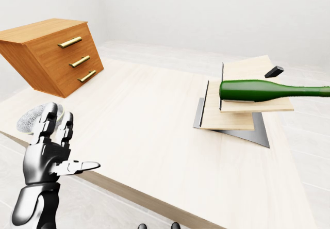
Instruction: Put the wine bottle on the wine rack.
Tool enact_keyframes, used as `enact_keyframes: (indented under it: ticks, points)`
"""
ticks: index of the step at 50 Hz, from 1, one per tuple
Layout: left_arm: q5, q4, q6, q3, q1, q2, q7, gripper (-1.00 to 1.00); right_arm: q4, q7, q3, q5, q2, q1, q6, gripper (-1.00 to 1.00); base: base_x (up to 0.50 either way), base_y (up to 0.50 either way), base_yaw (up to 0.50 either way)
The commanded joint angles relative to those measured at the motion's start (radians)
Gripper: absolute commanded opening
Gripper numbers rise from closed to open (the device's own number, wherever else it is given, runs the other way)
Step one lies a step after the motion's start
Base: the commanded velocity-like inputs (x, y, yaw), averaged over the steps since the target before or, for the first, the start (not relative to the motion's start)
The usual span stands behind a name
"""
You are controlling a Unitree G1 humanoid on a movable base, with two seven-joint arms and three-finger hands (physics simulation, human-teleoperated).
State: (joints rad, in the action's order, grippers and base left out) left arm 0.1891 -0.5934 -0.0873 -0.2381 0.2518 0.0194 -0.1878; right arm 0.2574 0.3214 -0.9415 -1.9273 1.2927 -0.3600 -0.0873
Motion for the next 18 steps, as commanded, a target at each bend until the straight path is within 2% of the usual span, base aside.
enact_keyframes:
  ticks: [1,9,18]
  points:
    - [0.009,-0.064,0.0,-0.006,0.017,0.008,-0.009,1.0,-0.051,0.022,-0.083,-0.045,0.014,-0.006,0.0,1.0,0.0,0.0,0.0]
    - [0.023,-0.114,0.0,-0.021,0.033,0.015,-0.024,1.0,-0.12,-0.039,-0.21,-0.045,-0.007,0.115,0.0,1.0,0.0,0.0,0.0]
    - [0.047,-0.182,0.0,-0.045,0.045,0.027,-0.038,1.0,-0.178,-0.17,-0.376,-0.045,0.04,0.283,0.0,1.0,0.0,0.0,0.0]
